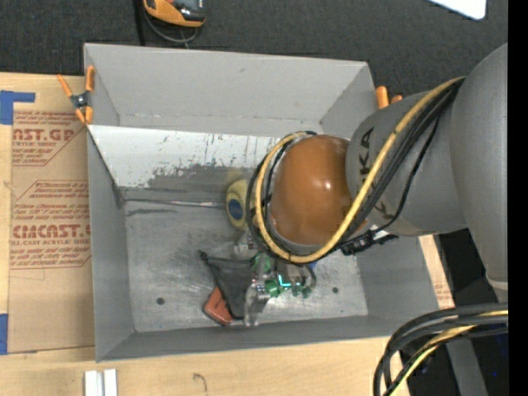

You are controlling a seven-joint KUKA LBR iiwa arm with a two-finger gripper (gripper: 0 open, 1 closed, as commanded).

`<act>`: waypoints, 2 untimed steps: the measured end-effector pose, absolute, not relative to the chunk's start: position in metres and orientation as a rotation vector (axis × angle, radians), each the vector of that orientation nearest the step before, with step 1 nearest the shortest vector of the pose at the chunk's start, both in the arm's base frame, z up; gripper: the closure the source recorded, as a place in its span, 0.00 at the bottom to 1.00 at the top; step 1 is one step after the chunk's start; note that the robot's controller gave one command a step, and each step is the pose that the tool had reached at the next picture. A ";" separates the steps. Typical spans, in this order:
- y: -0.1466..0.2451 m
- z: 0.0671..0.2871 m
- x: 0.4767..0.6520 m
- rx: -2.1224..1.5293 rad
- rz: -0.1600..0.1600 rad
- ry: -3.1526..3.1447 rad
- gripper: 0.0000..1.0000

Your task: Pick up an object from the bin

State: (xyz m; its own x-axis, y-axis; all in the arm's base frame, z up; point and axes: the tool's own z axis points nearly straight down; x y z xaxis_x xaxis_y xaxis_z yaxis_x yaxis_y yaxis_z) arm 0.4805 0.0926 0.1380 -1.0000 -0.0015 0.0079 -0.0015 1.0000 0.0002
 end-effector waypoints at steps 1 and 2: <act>0.092 0.141 0.482 0.001 -0.002 -3.141 0.00; 0.098 0.117 0.484 0.500 0.000 -3.102 0.00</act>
Offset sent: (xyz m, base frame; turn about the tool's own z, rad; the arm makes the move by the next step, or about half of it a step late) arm 0.0063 0.0138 -0.0680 -0.9089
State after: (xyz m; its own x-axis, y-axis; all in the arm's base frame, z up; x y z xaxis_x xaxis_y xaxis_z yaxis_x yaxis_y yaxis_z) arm 0.4841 0.0976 0.1168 -0.9494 -0.3141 -0.0004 -0.3141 0.9494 0.0001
